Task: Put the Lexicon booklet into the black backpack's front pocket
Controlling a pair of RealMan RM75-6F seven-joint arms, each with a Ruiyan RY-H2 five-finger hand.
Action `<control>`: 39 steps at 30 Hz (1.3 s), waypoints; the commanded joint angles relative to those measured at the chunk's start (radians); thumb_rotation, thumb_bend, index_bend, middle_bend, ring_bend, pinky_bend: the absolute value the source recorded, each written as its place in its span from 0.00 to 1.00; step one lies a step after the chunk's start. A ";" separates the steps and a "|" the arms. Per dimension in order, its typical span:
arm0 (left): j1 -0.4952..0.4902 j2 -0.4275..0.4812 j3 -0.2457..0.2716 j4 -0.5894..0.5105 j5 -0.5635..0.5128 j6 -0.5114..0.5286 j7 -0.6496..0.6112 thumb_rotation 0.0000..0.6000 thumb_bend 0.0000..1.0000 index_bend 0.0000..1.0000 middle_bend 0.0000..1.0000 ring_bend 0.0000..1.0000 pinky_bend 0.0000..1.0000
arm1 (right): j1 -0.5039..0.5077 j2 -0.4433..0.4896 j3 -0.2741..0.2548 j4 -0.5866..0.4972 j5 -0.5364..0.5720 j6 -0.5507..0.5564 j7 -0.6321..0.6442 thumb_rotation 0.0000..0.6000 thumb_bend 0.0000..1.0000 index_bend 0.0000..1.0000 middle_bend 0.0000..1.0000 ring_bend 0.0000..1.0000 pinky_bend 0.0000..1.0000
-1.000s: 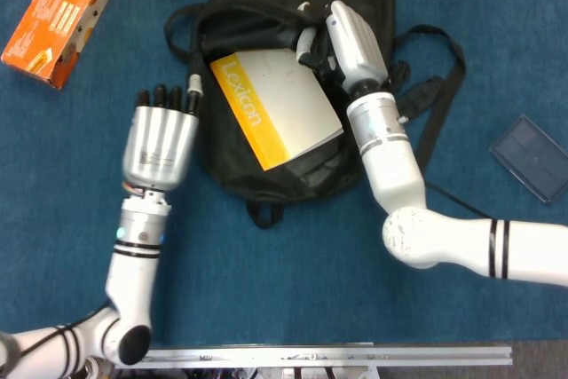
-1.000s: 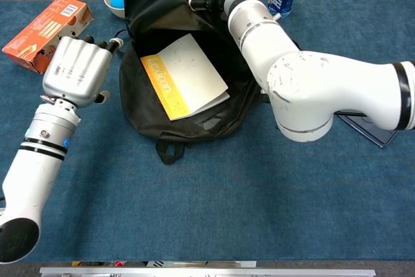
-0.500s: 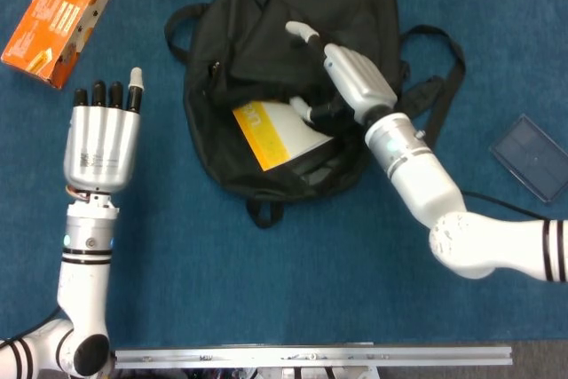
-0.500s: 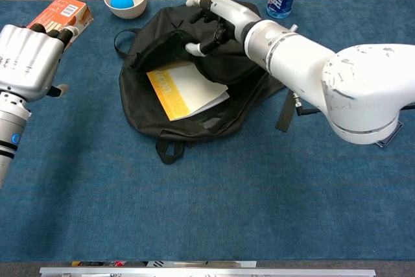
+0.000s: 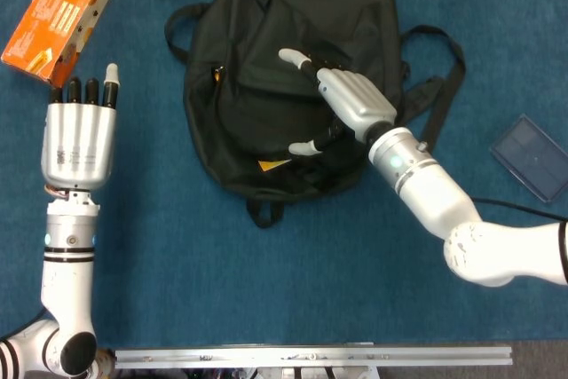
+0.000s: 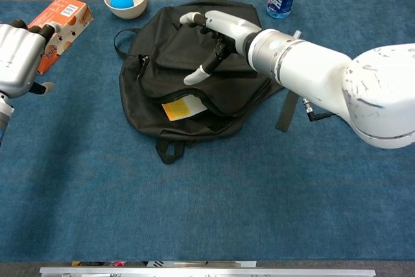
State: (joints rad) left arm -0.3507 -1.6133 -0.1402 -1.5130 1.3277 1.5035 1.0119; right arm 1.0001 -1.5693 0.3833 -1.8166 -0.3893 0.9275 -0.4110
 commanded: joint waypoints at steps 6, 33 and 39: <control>0.000 0.028 -0.008 -0.019 -0.006 -0.004 -0.019 1.00 0.06 0.19 0.40 0.32 0.47 | -0.028 0.057 0.005 -0.055 -0.082 -0.036 0.098 1.00 0.00 0.00 0.04 0.00 0.03; 0.061 0.263 0.005 -0.061 -0.014 -0.097 -0.546 1.00 0.07 0.20 0.39 0.32 0.43 | -0.432 0.392 -0.303 -0.033 -0.617 0.351 0.171 1.00 0.21 0.22 0.31 0.17 0.25; 0.104 0.322 0.031 -0.075 0.014 -0.082 -0.692 1.00 0.07 0.21 0.39 0.32 0.43 | -0.541 0.460 -0.371 -0.004 -0.718 0.409 0.220 1.00 0.19 0.25 0.32 0.17 0.25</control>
State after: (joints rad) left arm -0.2685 -1.3186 -0.1228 -1.5783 1.3282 1.4151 0.3651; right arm 0.4927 -1.1286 0.0372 -1.8344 -1.0767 1.3109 -0.2120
